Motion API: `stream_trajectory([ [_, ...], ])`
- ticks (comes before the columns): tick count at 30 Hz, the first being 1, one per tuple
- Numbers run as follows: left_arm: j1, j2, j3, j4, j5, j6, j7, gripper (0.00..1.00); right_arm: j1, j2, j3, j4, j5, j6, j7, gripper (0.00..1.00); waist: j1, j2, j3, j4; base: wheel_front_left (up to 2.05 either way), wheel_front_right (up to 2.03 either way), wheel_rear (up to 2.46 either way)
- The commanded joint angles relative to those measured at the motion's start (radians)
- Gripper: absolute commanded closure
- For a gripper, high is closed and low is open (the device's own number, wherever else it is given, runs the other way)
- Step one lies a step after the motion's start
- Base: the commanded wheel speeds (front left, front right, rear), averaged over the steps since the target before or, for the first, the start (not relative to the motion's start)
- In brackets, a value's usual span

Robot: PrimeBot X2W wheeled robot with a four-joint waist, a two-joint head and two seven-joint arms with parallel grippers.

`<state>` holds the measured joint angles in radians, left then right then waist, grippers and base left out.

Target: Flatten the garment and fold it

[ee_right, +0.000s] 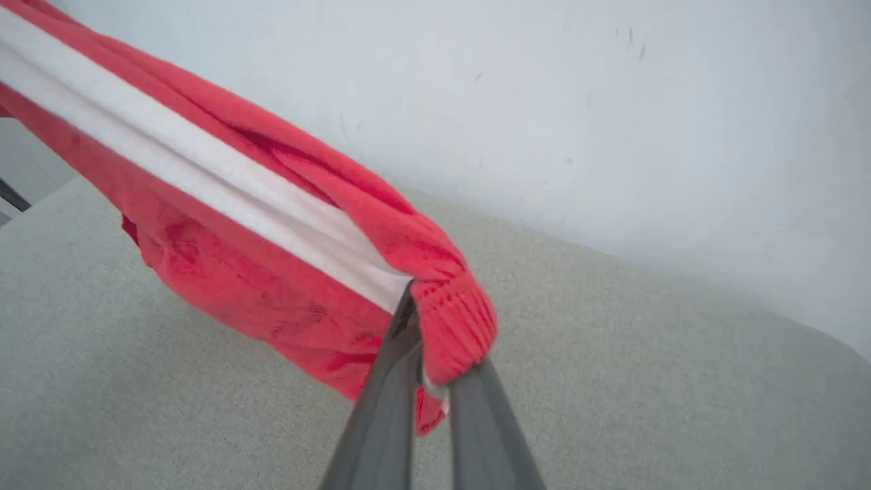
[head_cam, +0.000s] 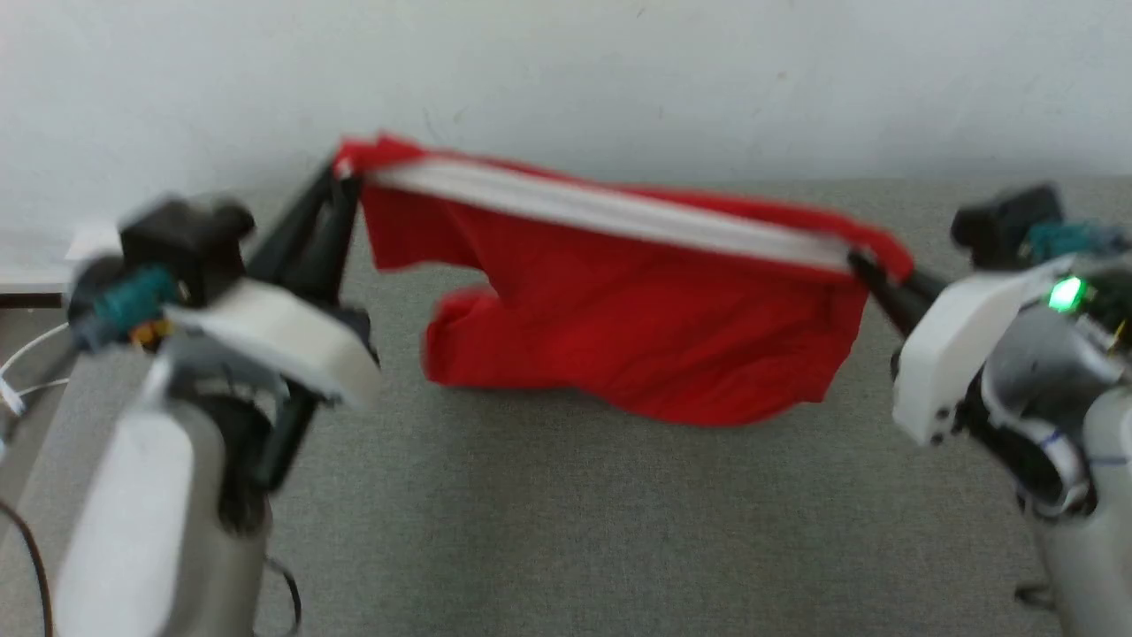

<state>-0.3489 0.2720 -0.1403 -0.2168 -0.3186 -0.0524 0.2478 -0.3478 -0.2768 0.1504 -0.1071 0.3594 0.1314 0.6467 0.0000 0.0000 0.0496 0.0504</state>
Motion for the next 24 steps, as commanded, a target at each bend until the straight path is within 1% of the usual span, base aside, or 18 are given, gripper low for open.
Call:
stream_trajectory([
  [1, -0.066, 0.008, 0.012, 0.02, -0.008, -0.007, 0.009, 1.0, -0.048, -0.006, -0.01, -0.007, 0.01, -0.001, 0.006, 1.0, 0.0, 0.0, 0.002, -0.001, 0.0, 0.0, 0.0],
  [3, -0.16, 0.007, 0.018, 0.072, -0.03, -0.017, 0.022, 1.0, -0.12, 0.002, -0.021, -0.002, 0.027, -0.001, 0.012, 1.0, 0.0, 0.0, 0.023, -0.003, 0.0, 0.0, 0.0],
  [6, -0.308, -0.001, 0.021, 0.183, -0.046, -0.025, 0.024, 1.0, -0.243, 0.01, -0.028, 0.044, 0.044, -0.001, 0.025, 1.0, 0.0, 0.0, 0.08, -0.003, 0.0, 0.0, 0.0],
  [11, -0.569, -0.017, 0.024, 0.421, -0.03, -0.026, -0.035, 1.0, -0.483, 0.027, -0.036, 0.177, 0.072, -0.001, 0.0, 1.0, 0.0, 0.0, 0.226, -0.007, 0.0, 0.0, 0.0],
  [16, -0.786, -0.013, 0.031, 0.666, 0.012, -0.012, -0.16, 1.0, -0.701, 0.061, -0.024, 0.362, 0.067, -0.001, -0.118, 1.0, 0.0, 0.0, 0.325, -0.031, 0.0, 0.0, 0.0],
  [20, -0.913, -0.005, 0.038, 0.8, 0.032, 0.0, -0.251, 1.0, -0.844, 0.094, -0.003, 0.499, 0.048, -0.001, -0.243, 1.0, 0.0, 0.0, 0.379, -0.05, 0.0, 0.0, 0.0],
  [24, -0.993, -0.007, 0.041, 0.919, 0.031, -0.001, -0.312, 1.0, -0.933, 0.125, 0.022, 0.636, 0.035, -0.001, -0.36, 1.0, 0.0, 0.0, 0.416, -0.058, 0.0, 0.0, 0.0],
])
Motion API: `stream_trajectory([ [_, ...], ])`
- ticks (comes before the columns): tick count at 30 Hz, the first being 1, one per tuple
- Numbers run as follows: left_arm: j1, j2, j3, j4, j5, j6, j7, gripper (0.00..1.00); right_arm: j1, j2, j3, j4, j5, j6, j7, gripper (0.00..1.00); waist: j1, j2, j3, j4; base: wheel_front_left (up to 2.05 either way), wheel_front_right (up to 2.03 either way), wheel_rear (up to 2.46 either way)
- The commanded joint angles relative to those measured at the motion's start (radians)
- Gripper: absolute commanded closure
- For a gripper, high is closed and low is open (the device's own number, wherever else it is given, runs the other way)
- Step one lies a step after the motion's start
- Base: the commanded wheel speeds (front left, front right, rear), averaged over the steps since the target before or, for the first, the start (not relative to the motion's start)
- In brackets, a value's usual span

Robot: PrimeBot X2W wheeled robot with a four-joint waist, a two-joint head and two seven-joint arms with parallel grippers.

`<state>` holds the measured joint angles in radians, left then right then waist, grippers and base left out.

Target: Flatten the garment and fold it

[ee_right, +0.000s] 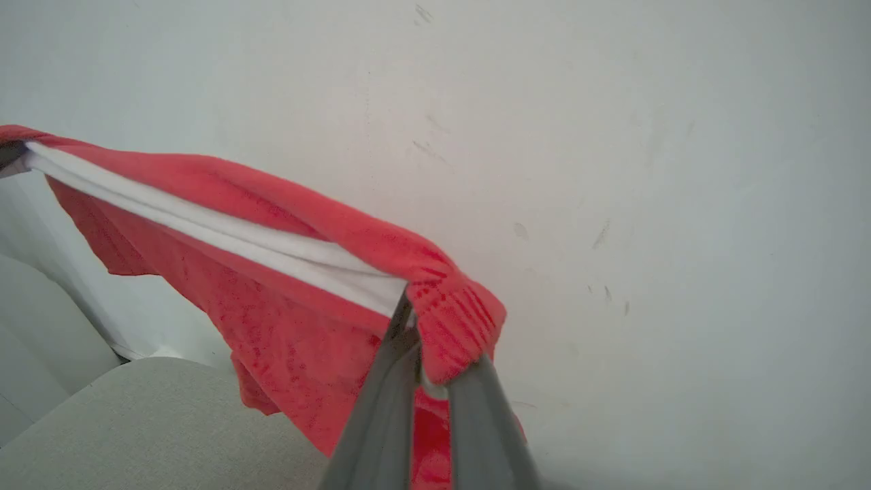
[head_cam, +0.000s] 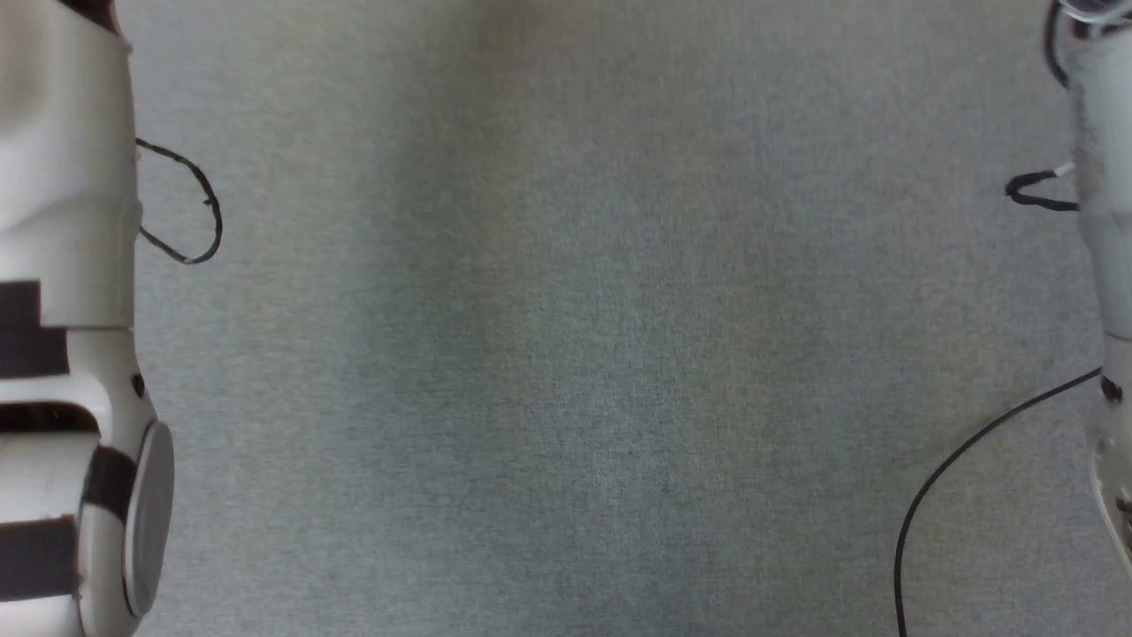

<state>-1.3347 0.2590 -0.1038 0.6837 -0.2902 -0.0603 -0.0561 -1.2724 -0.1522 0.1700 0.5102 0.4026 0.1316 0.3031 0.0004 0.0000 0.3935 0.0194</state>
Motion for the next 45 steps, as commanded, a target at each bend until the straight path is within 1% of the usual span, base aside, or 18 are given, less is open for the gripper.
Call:
stream_trajectory([
  [1, -0.016, 0.003, 0.003, 0.049, 0.002, 0.006, -0.019, 1.0, -0.022, 0.007, 0.011, 0.054, -0.012, -0.001, -0.044, 1.0, -0.0004, 0.0, 0.079, -0.028, 0.0, 0.0, 0.0],
  [6, 0.002, -0.024, 0.014, 0.221, -0.028, 0.004, -0.056, 1.0, -0.033, 0.046, 0.077, 0.232, -0.009, -0.001, -0.149, 1.0, -0.0004, 0.0, 0.089, -0.026, 0.0, 0.0, 0.0],
  [8, 0.02, -0.036, 0.013, 0.28, -0.037, -0.002, -0.069, 1.0, -0.023, 0.055, 0.111, 0.285, -0.001, -0.001, -0.182, 1.0, -0.0004, 0.0, 0.091, -0.022, 0.0, 0.0, 0.0],
  [11, 0.054, -0.051, 0.016, 0.356, -0.054, -0.012, -0.086, 1.0, 0.011, 0.059, 0.164, 0.341, 0.017, -0.001, -0.229, 1.0, -0.0004, 0.0, 0.085, -0.012, 0.0, 0.0, 0.0],
  [14, 0.105, -0.073, 0.017, 0.408, -0.073, -0.029, -0.114, 1.0, 0.077, 0.039, 0.203, 0.361, 0.044, -0.001, -0.285, 1.0, -0.0004, 0.0, 0.058, 0.008, 0.0, 0.0, 0.0],
  [16, 0.129, -0.079, 0.019, 0.422, -0.081, -0.033, -0.126, 1.0, 0.108, 0.031, 0.217, 0.359, 0.059, -0.001, -0.302, 1.0, -0.0004, 0.0, 0.043, 0.013, 0.0, 0.0, 0.0],
  [21, 0.29, -0.1, 0.036, 0.451, -0.118, -0.049, -0.18, 1.0, 0.308, -0.03, 0.286, 0.299, 0.125, -0.001, -0.382, 1.0, -0.0004, 0.0, -0.049, 0.03, 0.0, 0.0, 0.0],
  [24, 0.411, -0.098, 0.032, 0.437, -0.12, -0.054, -0.193, 1.0, 0.444, -0.066, 0.327, 0.218, 0.158, -0.001, -0.409, 1.0, -0.0004, 0.0, -0.107, 0.027, 0.0, 0.0, 0.0],
  [27, 0.52, -0.092, 0.019, 0.388, -0.11, -0.055, -0.198, 1.0, 0.567, -0.103, 0.358, 0.11, 0.19, -0.001, -0.388, 1.0, -0.0004, 0.0, -0.14, 0.02, 0.0, 0.0, 0.0],
  [28, 0.554, -0.09, 0.014, 0.364, -0.106, -0.054, -0.198, 1.0, 0.604, -0.119, 0.36, 0.075, 0.189, -0.001, -0.38, 1.0, -0.0004, 0.0, -0.149, 0.019, 0.0, 0.0, 0.0],
  [32, 0.707, -0.075, 0.006, 0.237, -0.101, -0.03, -0.177, 1.0, 0.766, -0.15, 0.347, -0.069, 0.178, -0.001, -0.338, 1.0, -0.0004, 0.0, -0.199, 0.017, 0.0, 0.0, 0.0],
  [35, 0.842, -0.069, 0.01, 0.077, -0.115, -0.004, -0.117, 1.0, 0.9, -0.163, 0.301, -0.194, 0.155, -0.001, -0.295, 1.0, -0.0004, 0.0, -0.223, 0.025, 0.0, 0.0, 0.0],
  [37, 0.954, -0.059, 0.013, -0.066, -0.118, 0.028, -0.065, 1.0, 0.996, -0.165, 0.256, -0.281, 0.127, -0.001, -0.268, 1.0, -0.0004, 0.0, -0.245, 0.029, 0.0, 0.0, 0.0],
  [40, 1.142, -0.044, 0.029, -0.319, -0.134, 0.084, 0.037, 1.0, 1.148, -0.141, 0.186, -0.416, 0.081, -0.001, -0.21, 1.0, -0.0004, 0.0, -0.269, 0.034, 0.0, 0.0, 0.0],
  [45, 1.43, -0.019, 0.051, -0.754, -0.138, 0.192, 0.215, 1.0, 1.389, -0.061, 0.071, -0.625, 0.003, -0.001, -0.108, 1.0, -0.0004, 0.0, -0.306, 0.053, 0.0, 0.0, 0.0],
])
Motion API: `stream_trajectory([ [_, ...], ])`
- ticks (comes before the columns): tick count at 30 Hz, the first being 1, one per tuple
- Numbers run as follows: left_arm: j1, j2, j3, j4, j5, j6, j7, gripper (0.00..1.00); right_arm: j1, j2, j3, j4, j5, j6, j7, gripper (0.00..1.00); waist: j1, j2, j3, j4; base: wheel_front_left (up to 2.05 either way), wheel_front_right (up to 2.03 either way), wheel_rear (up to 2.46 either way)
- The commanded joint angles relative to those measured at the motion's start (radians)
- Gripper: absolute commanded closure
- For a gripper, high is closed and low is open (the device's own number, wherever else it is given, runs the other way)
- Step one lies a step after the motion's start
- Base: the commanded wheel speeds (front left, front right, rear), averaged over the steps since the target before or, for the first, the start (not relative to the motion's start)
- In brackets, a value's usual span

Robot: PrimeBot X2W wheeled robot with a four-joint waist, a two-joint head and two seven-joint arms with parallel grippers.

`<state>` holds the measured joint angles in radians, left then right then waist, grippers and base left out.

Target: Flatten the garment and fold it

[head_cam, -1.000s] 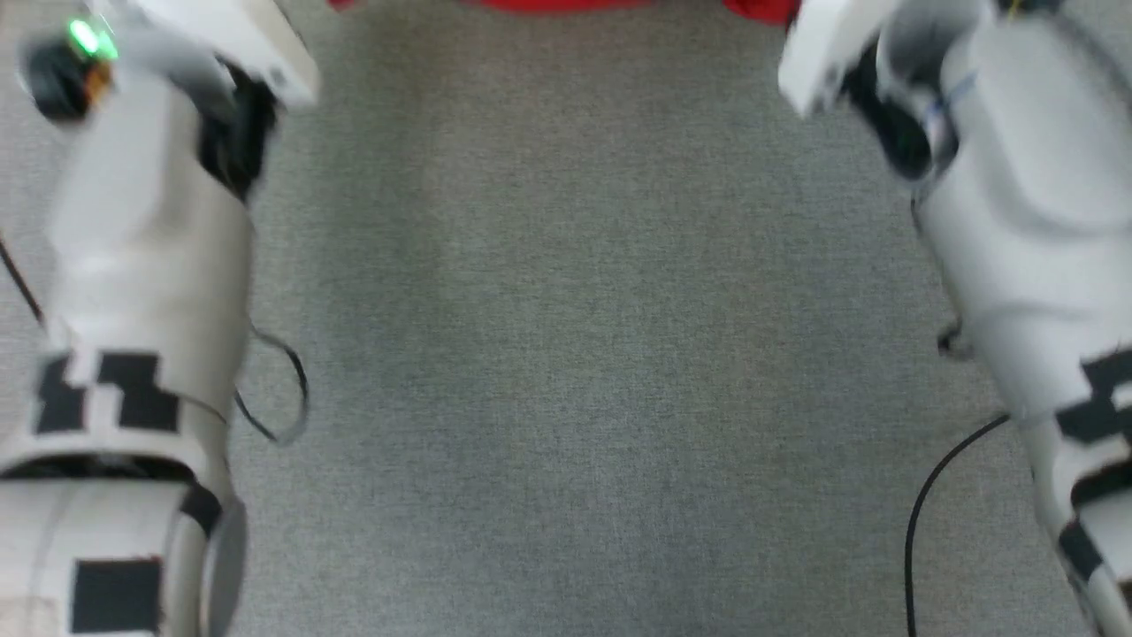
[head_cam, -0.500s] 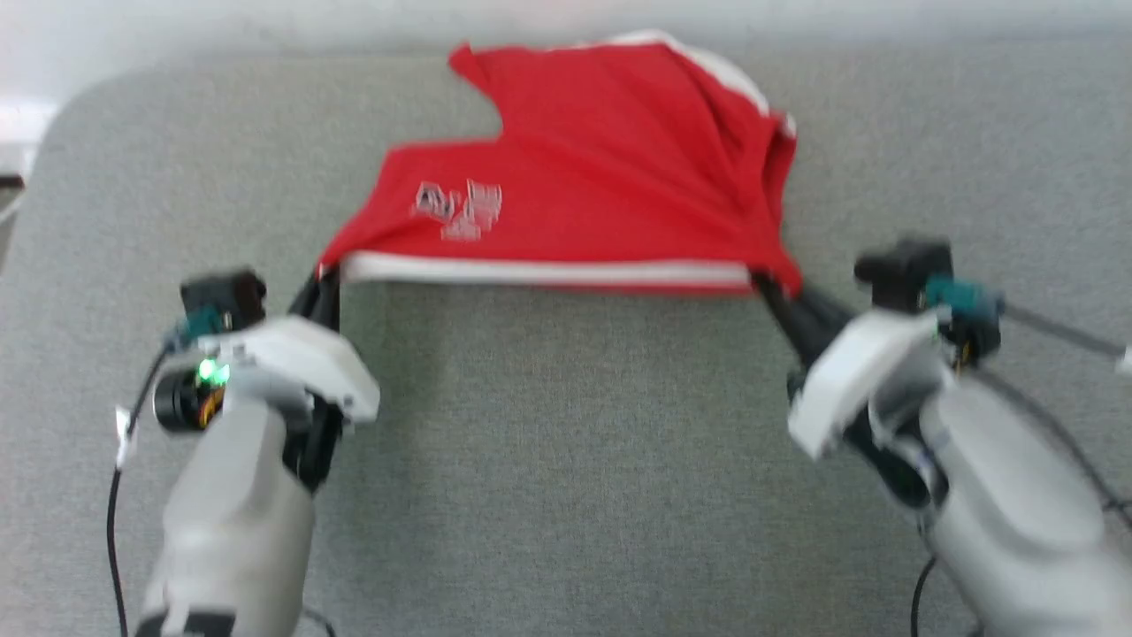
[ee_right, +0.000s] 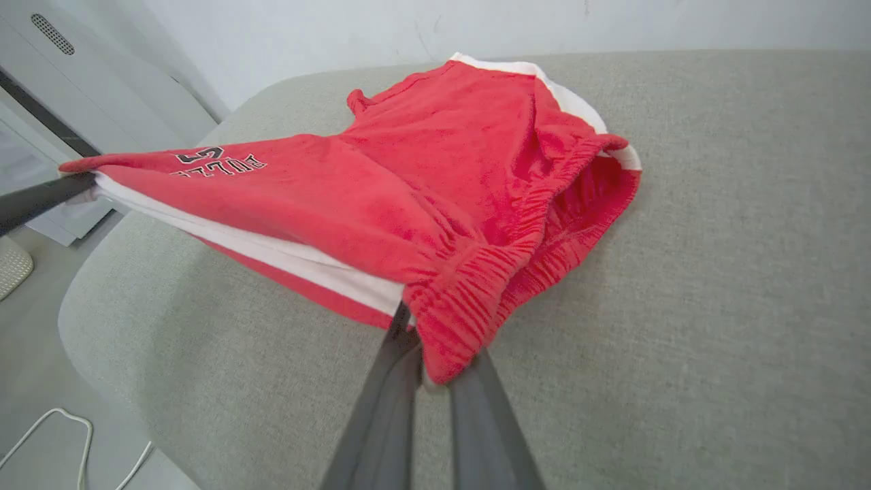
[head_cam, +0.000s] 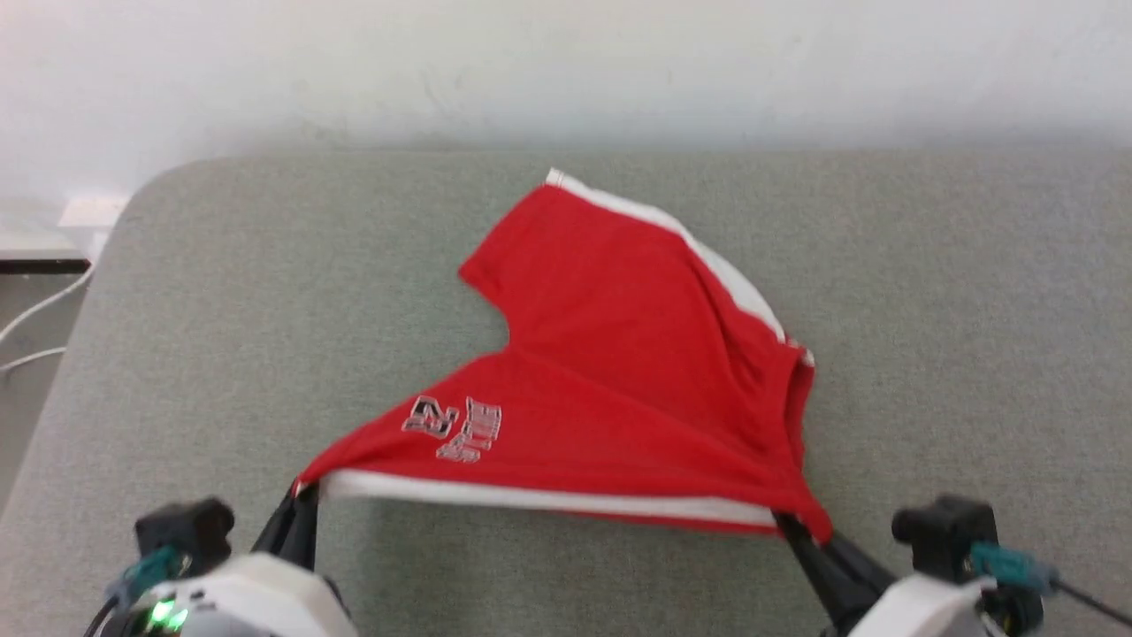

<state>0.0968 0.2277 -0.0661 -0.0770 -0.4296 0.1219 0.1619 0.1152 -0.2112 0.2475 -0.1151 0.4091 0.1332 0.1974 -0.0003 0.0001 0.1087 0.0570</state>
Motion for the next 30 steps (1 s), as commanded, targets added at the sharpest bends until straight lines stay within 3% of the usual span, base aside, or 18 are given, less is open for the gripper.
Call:
stream_trajectory([
  [1, 0.043, 0.016, 0.015, -0.062, 0.003, 0.027, 0.029, 1.0, 0.044, 0.016, -0.023, -0.033, -0.014, -0.002, 0.018, 1.0, 0.0003, -0.0001, -0.028, 0.02, 0.0, 0.0, 0.0],
  [7, 0.224, 0.033, 0.037, -0.347, 0.007, 0.112, 0.171, 1.0, 0.216, 0.085, -0.104, -0.186, -0.058, -0.002, 0.123, 1.0, 0.0003, -0.0001, -0.042, 0.024, 0.0, 0.0, 0.0],
  [10, 0.249, 0.051, 0.052, -0.419, 0.004, 0.125, 0.213, 1.0, 0.239, 0.091, -0.133, -0.222, -0.066, -0.002, 0.166, 1.0, 0.0003, -0.0001, -0.039, 0.022, 0.0, 0.0, 0.0],
  [13, 0.212, 0.074, 0.055, -0.426, -0.01, 0.108, 0.241, 1.0, 0.225, 0.099, -0.147, -0.224, -0.067, -0.002, 0.203, 1.0, 0.0003, -0.0001, -0.032, 0.022, 0.0, 0.0, 0.0],
  [17, 0.067, 0.089, 0.04, -0.334, -0.057, 0.062, 0.269, 1.0, 0.144, 0.109, -0.137, -0.178, -0.056, -0.002, 0.244, 1.0, 0.0003, -0.0001, -0.002, 0.009, 0.0, 0.0, 0.0],
  [23, -0.23, 0.109, 0.011, -0.079, -0.118, -0.017, 0.315, 1.0, -0.075, 0.11, -0.066, -0.049, -0.039, -0.002, 0.284, 1.0, 0.0003, -0.0001, 0.089, -0.048, 0.0, 0.0, 0.0],
  [30, -0.566, 0.135, -0.064, 0.233, -0.107, -0.1, 0.389, 1.0, -0.318, 0.124, -0.034, 0.126, -0.006, -0.002, 0.293, 1.0, 0.0003, -0.0001, 0.19, -0.111, 0.0, 0.0, 0.0],
])
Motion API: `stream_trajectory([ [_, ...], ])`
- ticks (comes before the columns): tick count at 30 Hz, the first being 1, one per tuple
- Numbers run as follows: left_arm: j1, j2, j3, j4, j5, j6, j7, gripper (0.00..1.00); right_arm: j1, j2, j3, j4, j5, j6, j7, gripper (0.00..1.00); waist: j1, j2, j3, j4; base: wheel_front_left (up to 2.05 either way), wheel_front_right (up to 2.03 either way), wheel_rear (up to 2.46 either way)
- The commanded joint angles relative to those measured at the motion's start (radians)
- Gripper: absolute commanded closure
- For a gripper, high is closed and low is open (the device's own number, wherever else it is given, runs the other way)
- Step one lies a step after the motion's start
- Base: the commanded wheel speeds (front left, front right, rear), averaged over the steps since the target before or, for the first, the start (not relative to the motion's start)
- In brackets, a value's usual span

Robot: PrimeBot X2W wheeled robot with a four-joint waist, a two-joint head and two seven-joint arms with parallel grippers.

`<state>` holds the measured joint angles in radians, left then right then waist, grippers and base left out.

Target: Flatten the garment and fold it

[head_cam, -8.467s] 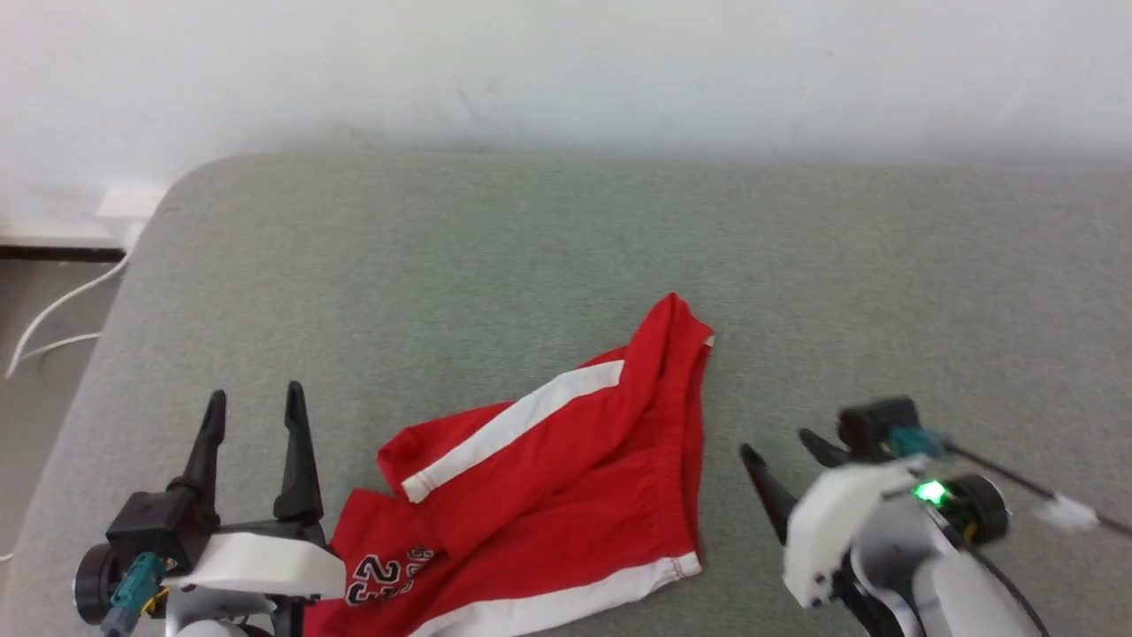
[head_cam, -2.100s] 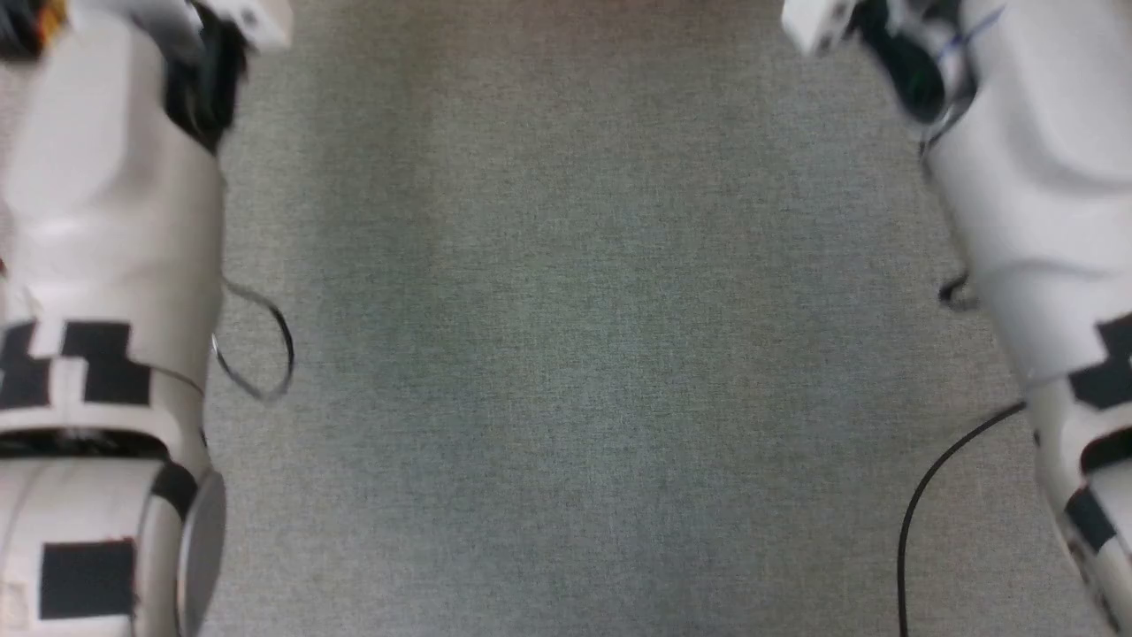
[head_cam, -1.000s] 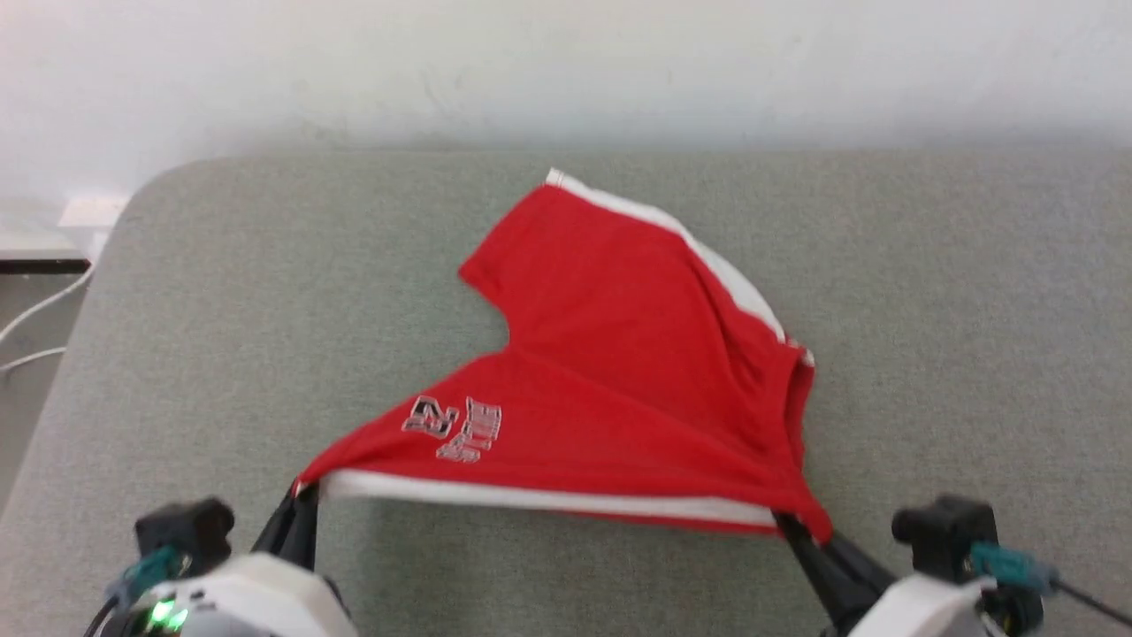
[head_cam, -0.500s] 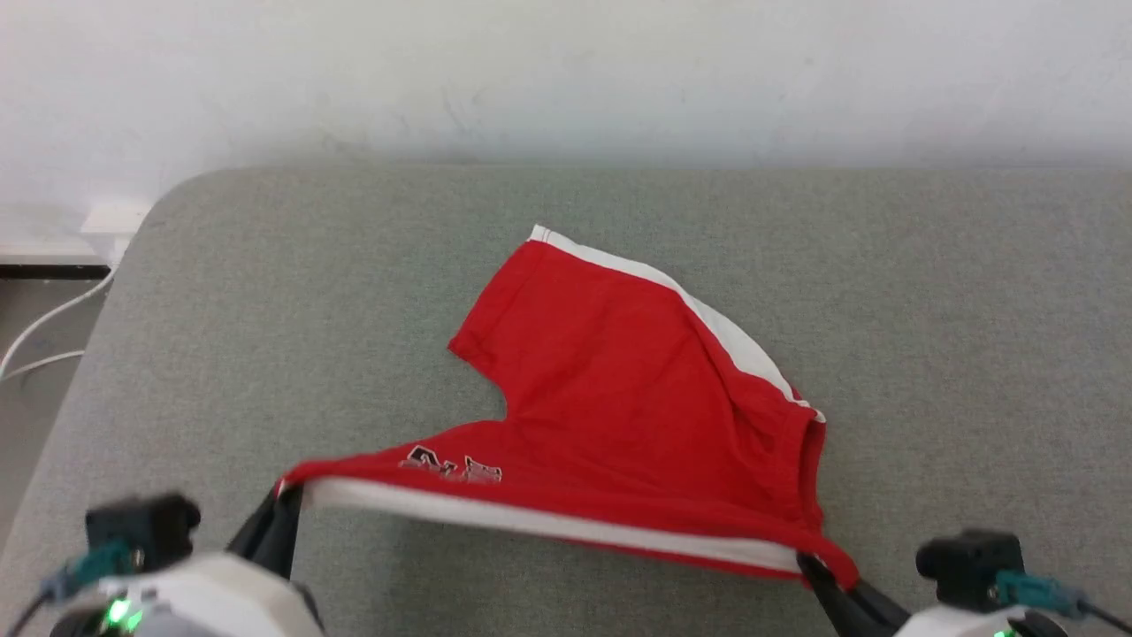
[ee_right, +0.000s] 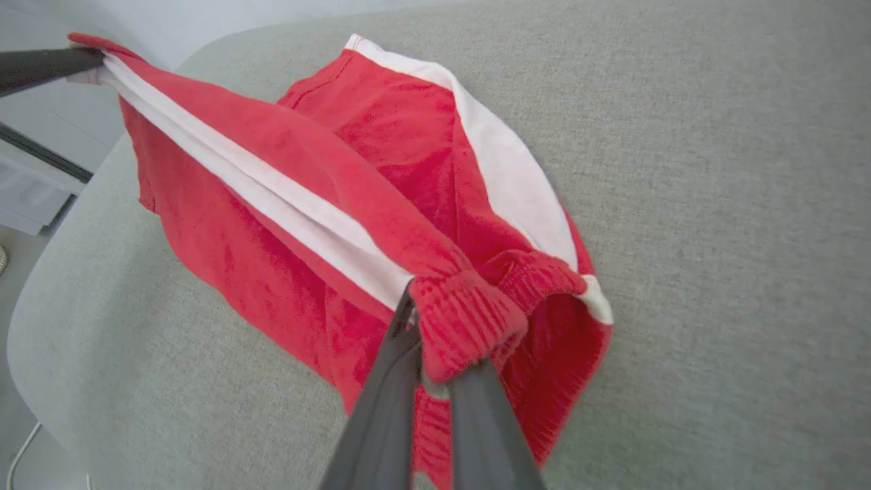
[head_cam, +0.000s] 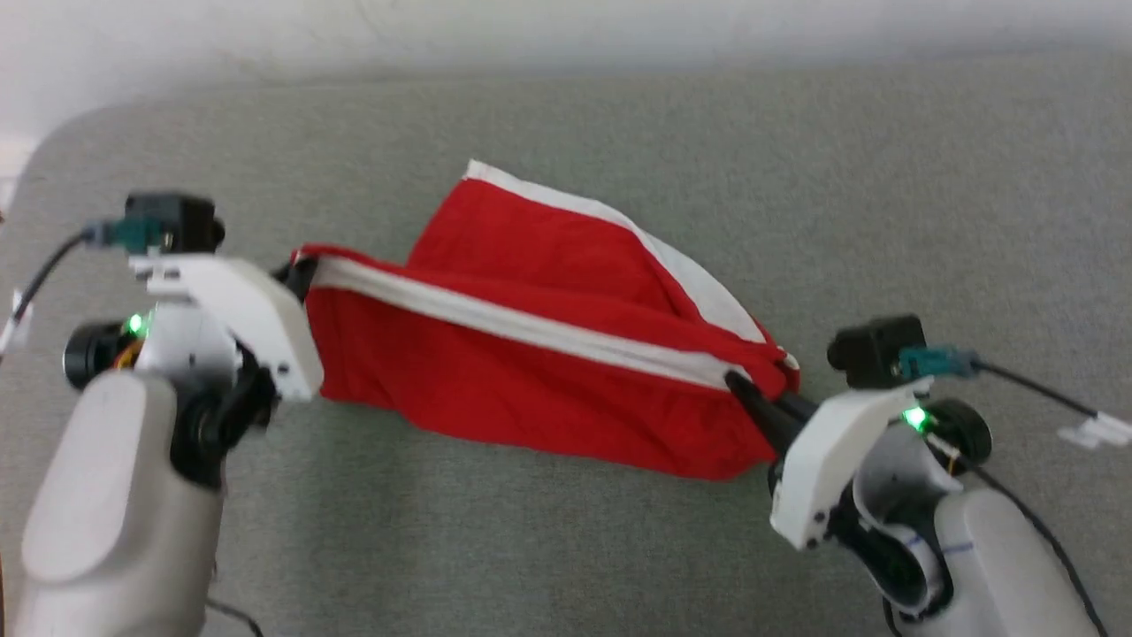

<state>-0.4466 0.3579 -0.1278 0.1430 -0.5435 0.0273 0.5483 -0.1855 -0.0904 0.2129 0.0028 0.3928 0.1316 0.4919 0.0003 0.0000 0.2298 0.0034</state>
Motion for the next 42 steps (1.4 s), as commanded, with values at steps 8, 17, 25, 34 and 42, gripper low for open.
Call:
stream_trajectory([
  [8, -0.321, 0.009, -0.061, 0.282, 0.056, -0.056, 0.012, 1.0, -0.19, 0.023, 0.025, 0.133, 0.037, -0.001, -0.017, 1.0, -0.0003, 0.0, 0.169, -0.13, 0.0, 0.0, 0.0],
  [17, -0.495, -0.015, -0.09, 0.536, 0.063, -0.094, -0.02, 1.0, -0.297, 0.037, 0.097, 0.245, 0.081, -0.001, -0.077, 0.93, -0.0003, 0.0, 0.225, -0.193, 0.0, 0.0, 0.0],
  [25, -0.508, -0.068, -0.053, 0.669, -0.004, -0.117, -0.133, 0.0, -0.305, 0.007, 0.18, 0.278, 0.055, -0.001, -0.227, 0.0, -0.0003, 0.0, 0.204, -0.185, 0.0, 0.0, 0.0],
  [34, -0.411, -0.092, -0.027, 0.645, -0.035, -0.134, -0.327, 0.0, -0.171, -0.036, 0.117, 0.213, -0.014, -0.001, -0.406, 0.0, -0.0003, 0.0, 0.132, -0.117, 0.0, 0.0, 0.0],
  [42, -0.232, -0.07, -0.022, 0.493, -0.025, -0.117, -0.421, 0.0, 0.02, -0.013, 0.001, 0.041, -0.139, -0.001, -0.475, 0.0, -0.0003, 0.0, 0.041, -0.069, 0.0, 0.0, 0.0],
])
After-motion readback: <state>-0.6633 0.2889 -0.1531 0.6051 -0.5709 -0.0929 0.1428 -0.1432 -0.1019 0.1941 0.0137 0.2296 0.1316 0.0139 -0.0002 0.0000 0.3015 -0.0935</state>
